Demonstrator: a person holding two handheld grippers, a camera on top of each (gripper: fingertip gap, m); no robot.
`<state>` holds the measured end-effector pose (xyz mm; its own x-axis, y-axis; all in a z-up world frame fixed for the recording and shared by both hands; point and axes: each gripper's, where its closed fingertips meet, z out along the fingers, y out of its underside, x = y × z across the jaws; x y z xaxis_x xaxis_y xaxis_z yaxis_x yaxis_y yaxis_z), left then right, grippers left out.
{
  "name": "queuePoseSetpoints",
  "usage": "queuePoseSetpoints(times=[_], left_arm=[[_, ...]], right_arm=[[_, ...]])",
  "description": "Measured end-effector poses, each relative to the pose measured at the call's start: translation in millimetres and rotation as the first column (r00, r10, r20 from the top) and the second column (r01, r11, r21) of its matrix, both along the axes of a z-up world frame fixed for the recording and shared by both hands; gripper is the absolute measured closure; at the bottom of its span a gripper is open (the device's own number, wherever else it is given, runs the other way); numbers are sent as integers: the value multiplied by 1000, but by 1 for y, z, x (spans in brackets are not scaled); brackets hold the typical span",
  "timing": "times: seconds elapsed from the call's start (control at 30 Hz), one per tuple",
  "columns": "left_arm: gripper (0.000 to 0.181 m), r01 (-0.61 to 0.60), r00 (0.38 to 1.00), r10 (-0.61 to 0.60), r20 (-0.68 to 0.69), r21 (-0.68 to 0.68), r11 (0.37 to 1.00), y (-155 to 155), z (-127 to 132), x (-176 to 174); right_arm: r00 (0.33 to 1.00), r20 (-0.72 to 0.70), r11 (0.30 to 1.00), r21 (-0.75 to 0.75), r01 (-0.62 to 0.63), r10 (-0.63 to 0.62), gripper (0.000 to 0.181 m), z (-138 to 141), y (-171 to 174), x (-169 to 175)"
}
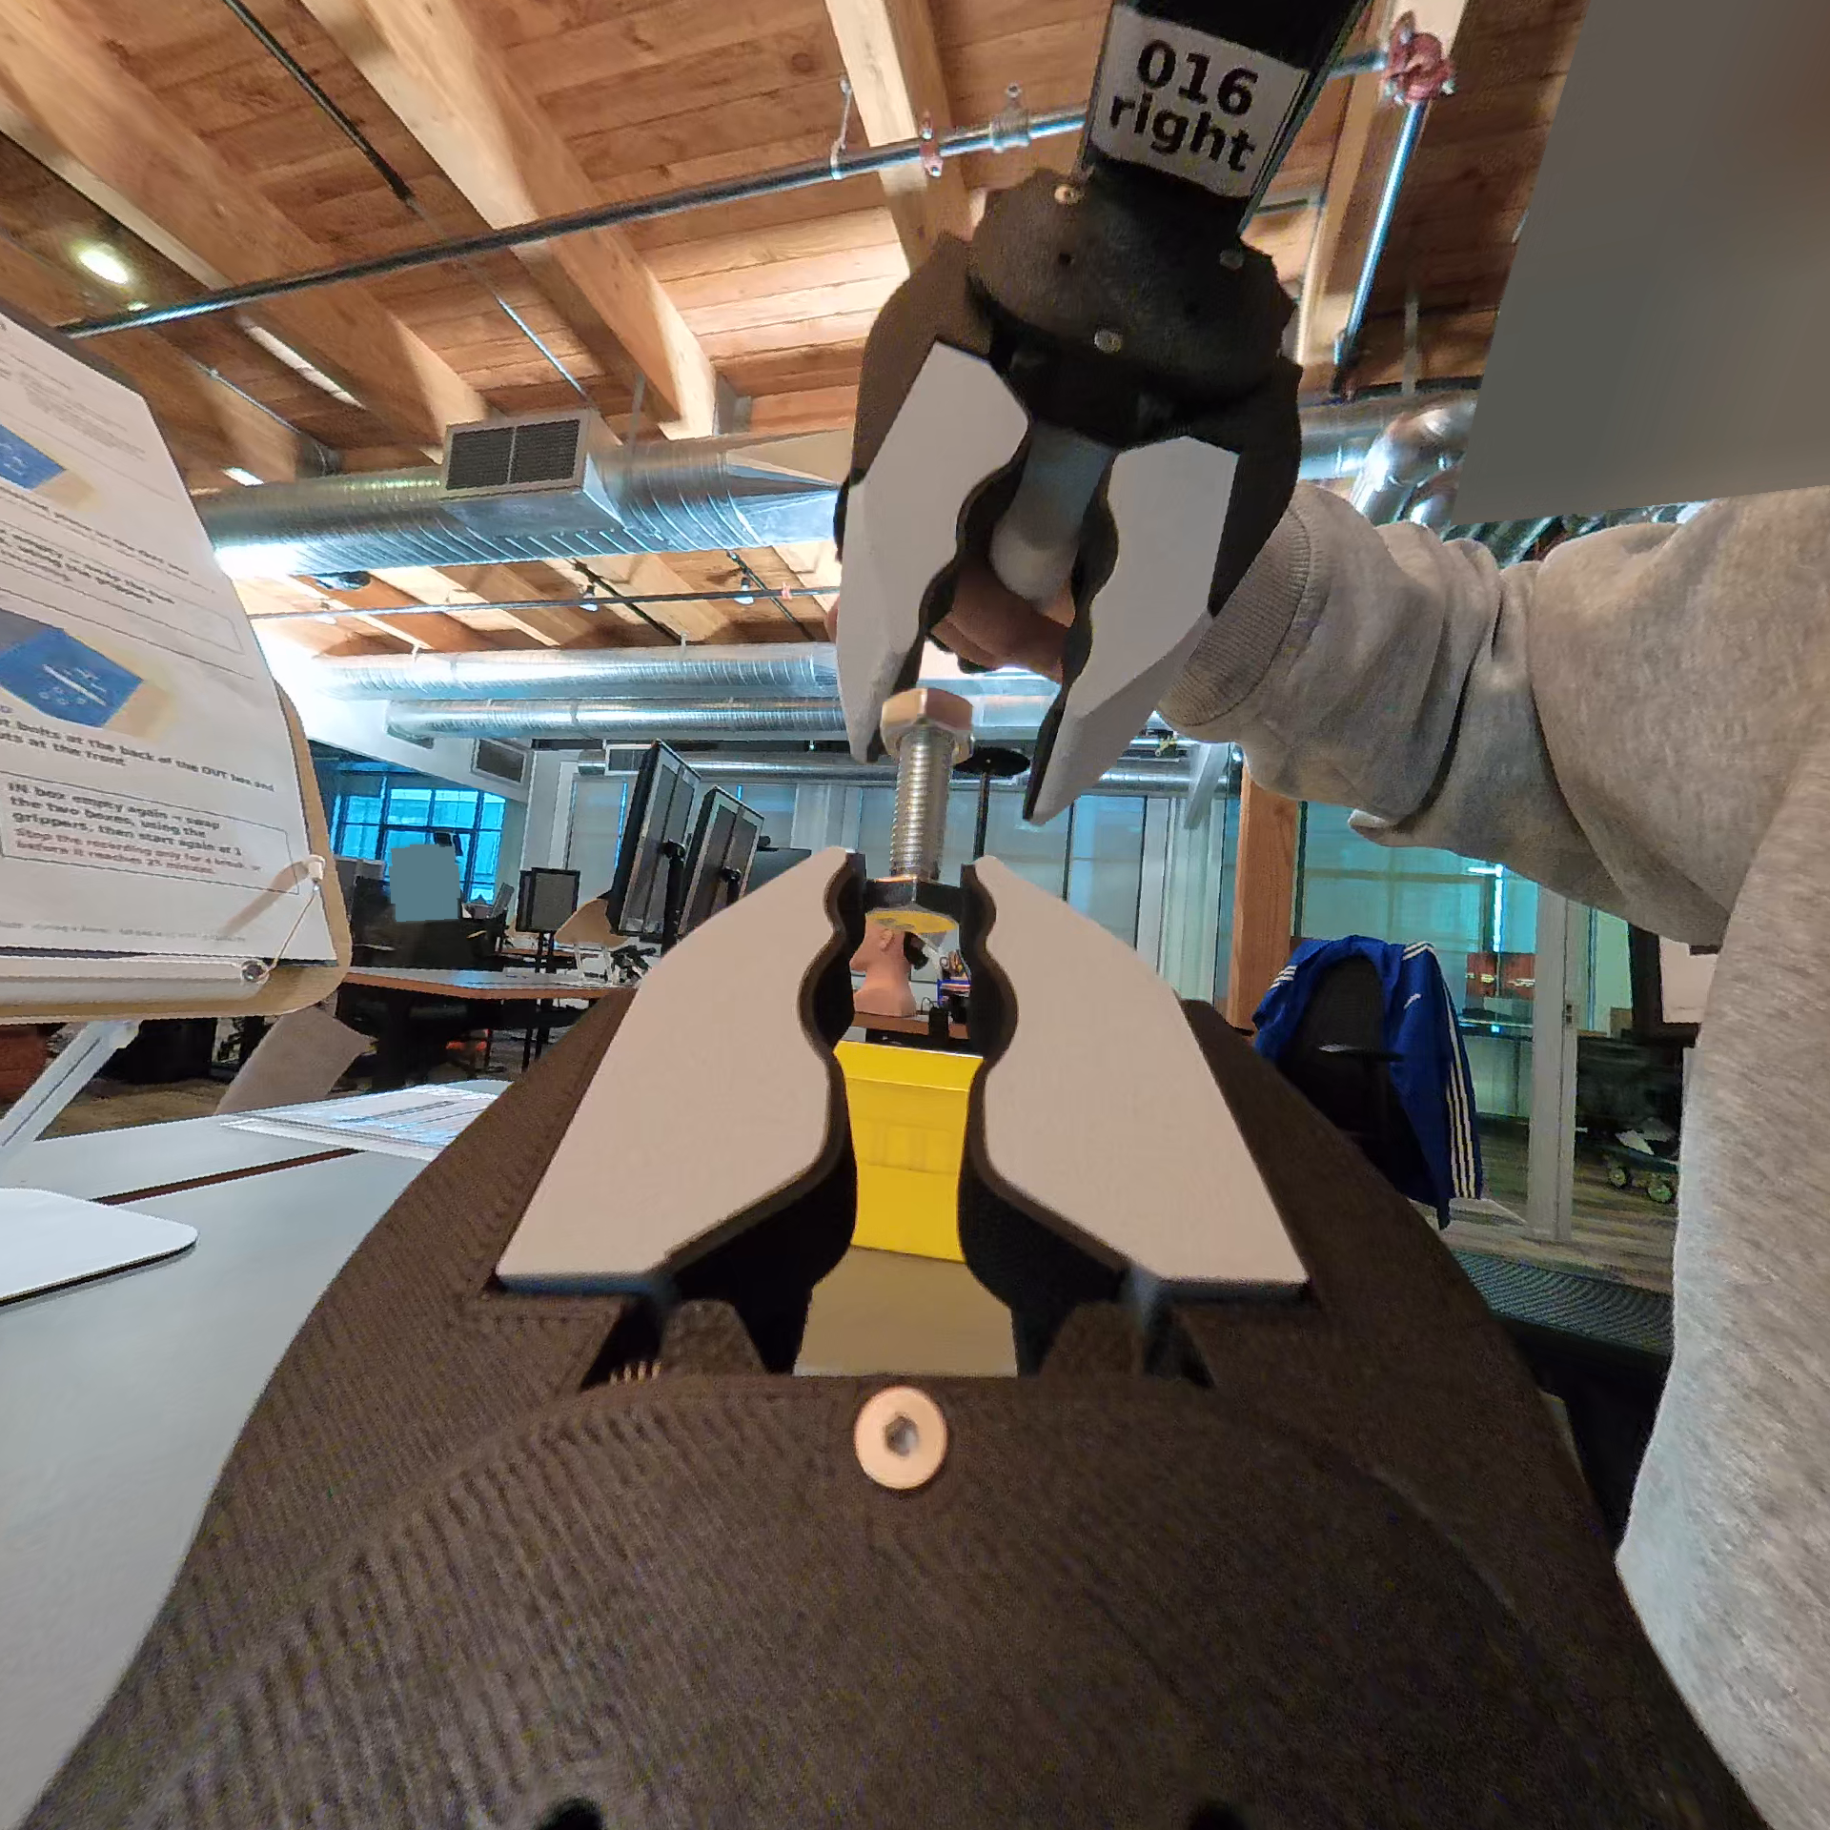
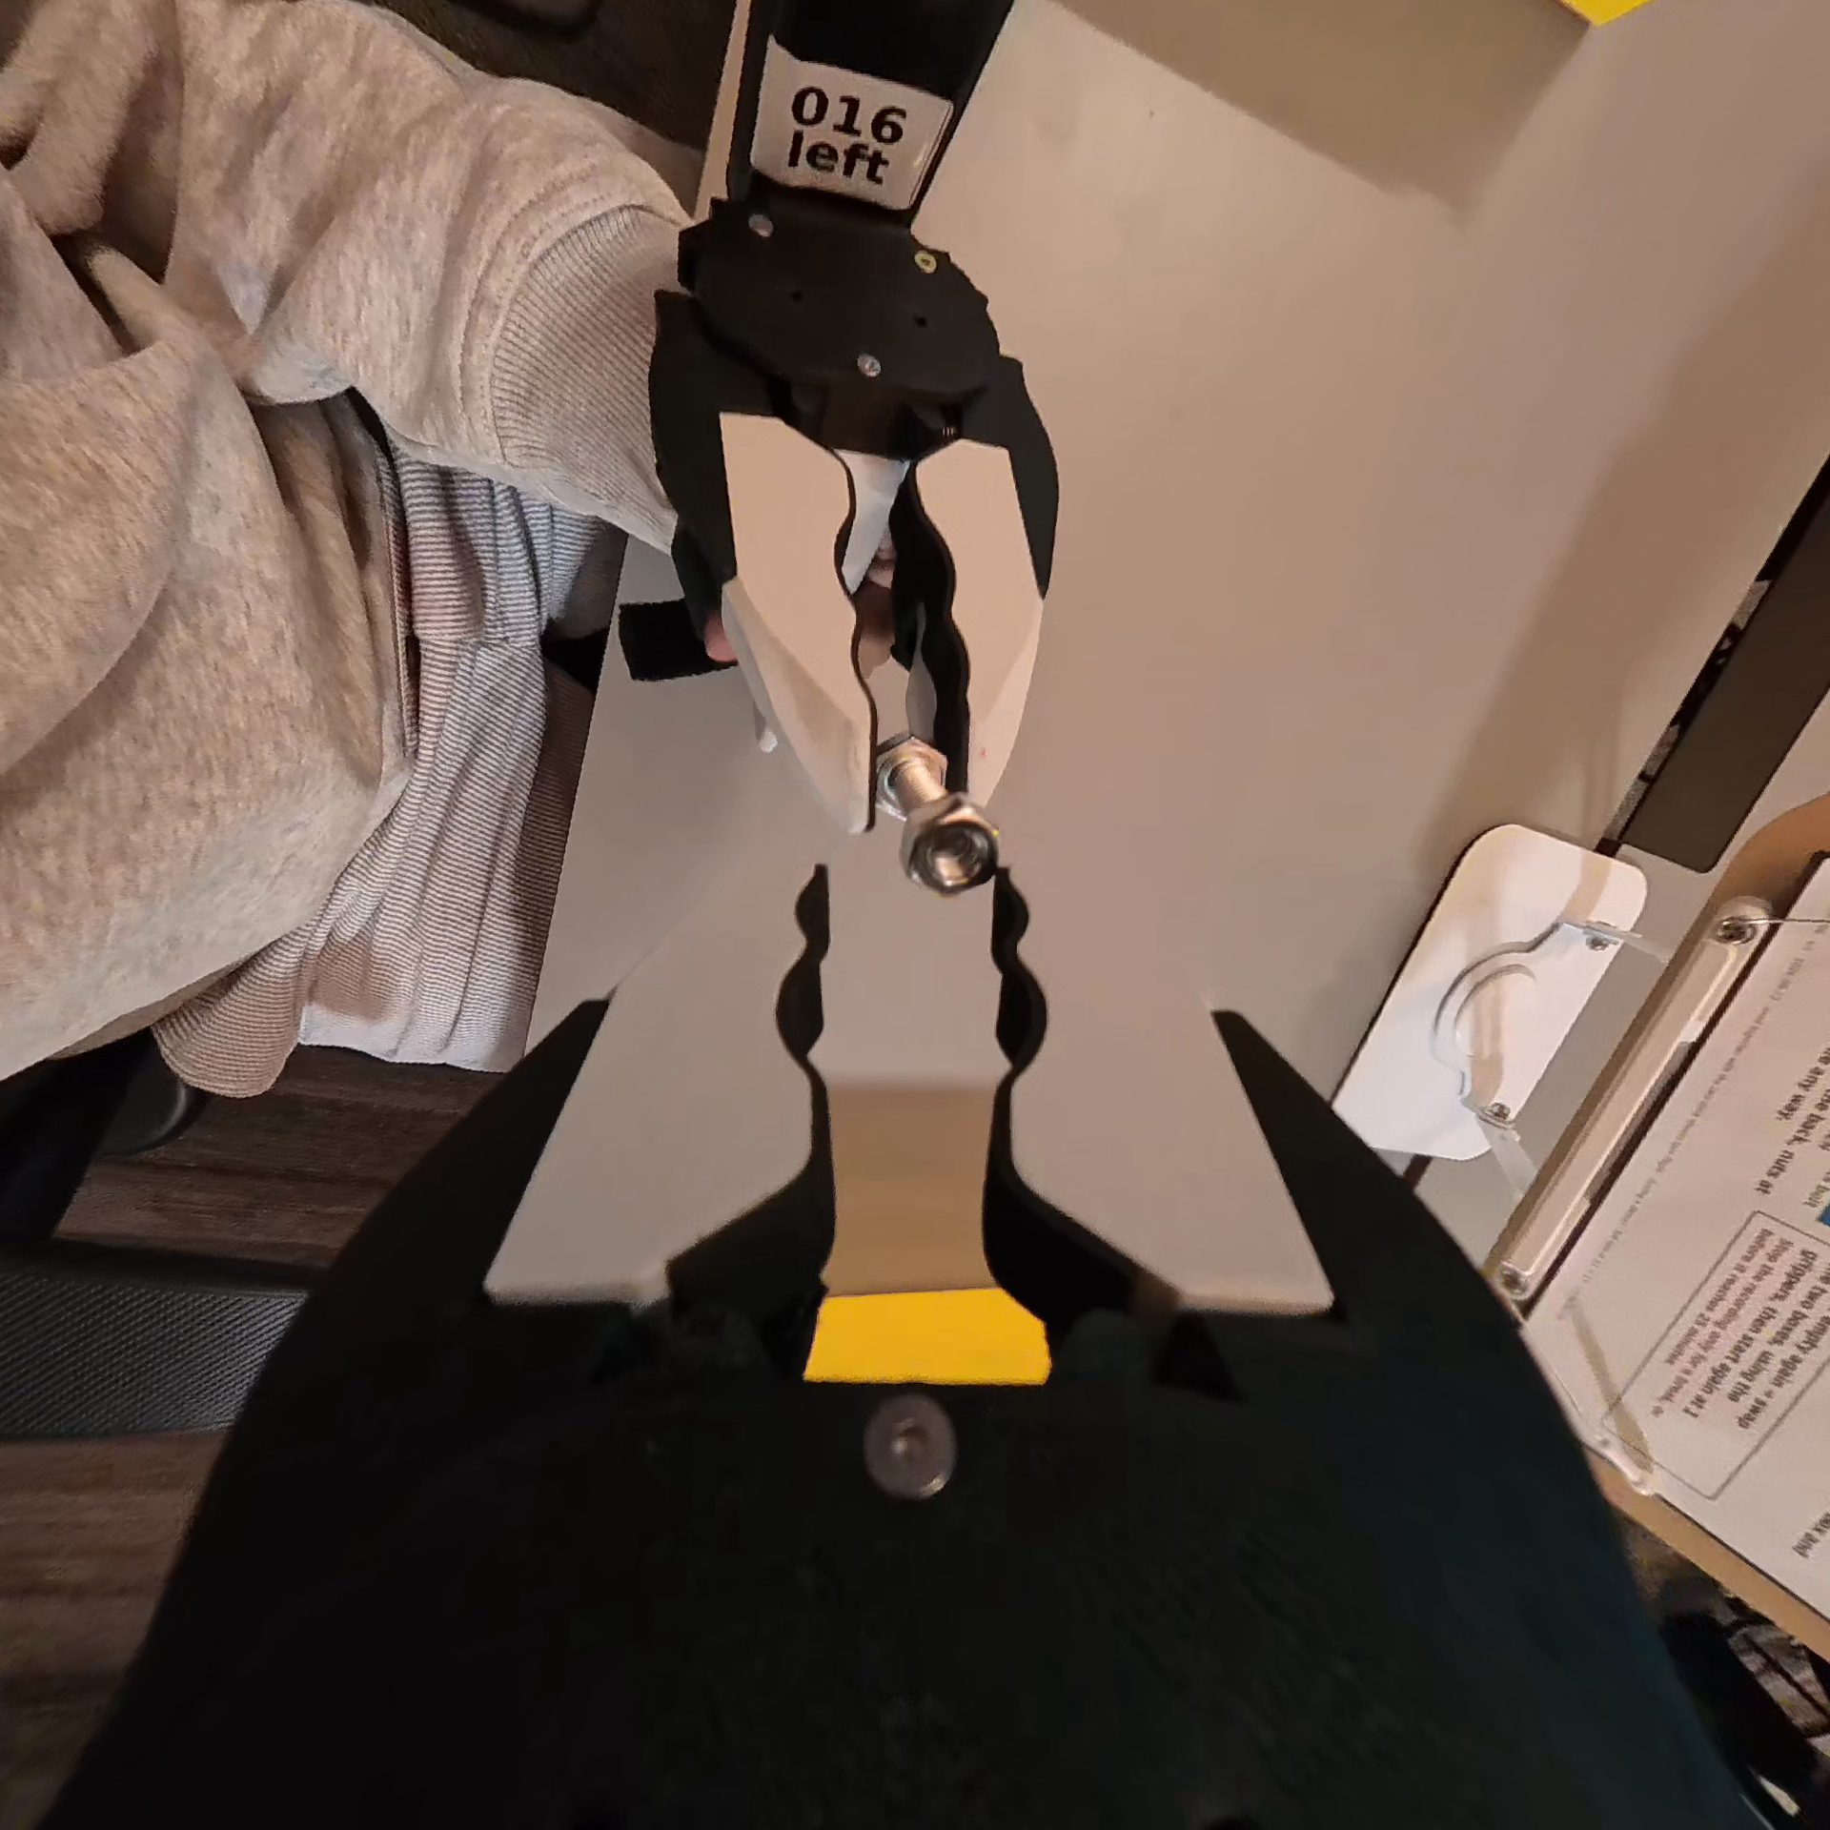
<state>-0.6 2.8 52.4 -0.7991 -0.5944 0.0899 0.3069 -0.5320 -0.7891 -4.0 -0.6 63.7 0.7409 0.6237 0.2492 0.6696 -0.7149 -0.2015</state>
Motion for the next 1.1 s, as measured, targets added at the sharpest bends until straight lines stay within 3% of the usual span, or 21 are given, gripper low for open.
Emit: queuePoseSetpoints(times=[0.6,0.87,1.1], left_arm=[[162,-24,1000,24,-14,2,1000,2,-1,4],[162,-28,999,29,-15,32,999,-3,-3,4],[162,-15,1000,15,-6,29,999,-4,-2,2]], right_arm=[[1000,-6,999,-30,-18,18,151,-4,-11,-12],[998,-6,998,-11,-67,67,151,-5,-2,-27],[999,-10,998,25,-51,51,149,-1,5,-20]])
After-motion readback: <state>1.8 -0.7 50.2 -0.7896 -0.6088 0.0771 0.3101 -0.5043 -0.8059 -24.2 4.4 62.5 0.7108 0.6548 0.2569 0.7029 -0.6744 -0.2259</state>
